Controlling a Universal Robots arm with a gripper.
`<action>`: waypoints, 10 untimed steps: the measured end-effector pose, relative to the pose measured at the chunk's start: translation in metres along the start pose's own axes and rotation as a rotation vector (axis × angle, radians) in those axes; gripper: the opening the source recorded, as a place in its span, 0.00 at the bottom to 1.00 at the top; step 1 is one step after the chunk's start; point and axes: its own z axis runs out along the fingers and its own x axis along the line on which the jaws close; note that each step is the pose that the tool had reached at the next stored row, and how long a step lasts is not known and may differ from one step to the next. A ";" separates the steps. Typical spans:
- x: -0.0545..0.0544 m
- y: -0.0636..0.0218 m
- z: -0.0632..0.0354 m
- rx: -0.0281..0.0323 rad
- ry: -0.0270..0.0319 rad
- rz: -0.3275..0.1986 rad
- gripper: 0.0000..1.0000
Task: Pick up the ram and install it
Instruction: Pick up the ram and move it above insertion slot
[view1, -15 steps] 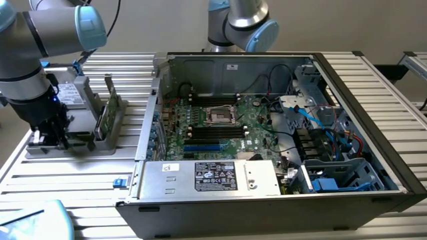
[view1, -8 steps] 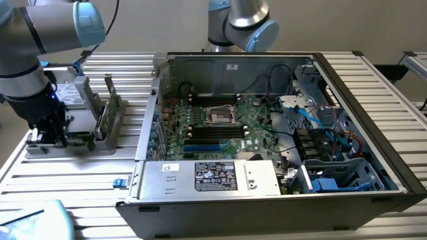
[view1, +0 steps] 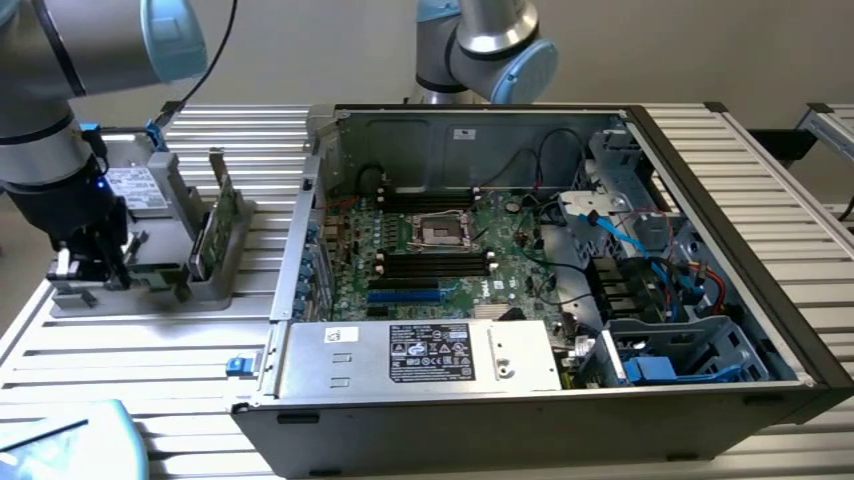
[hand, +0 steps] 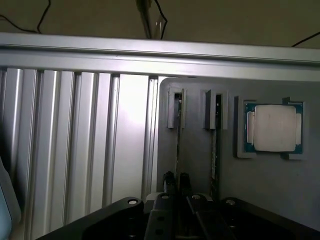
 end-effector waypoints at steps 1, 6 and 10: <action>0.000 0.0002 -0.0019 -0.0001 0.0000 0.000 0.14; 0.000 0.0016 -0.0174 0.0001 0.0000 0.000 0.14; 0.000 0.0008 -0.0317 -0.0004 0.0000 0.000 0.14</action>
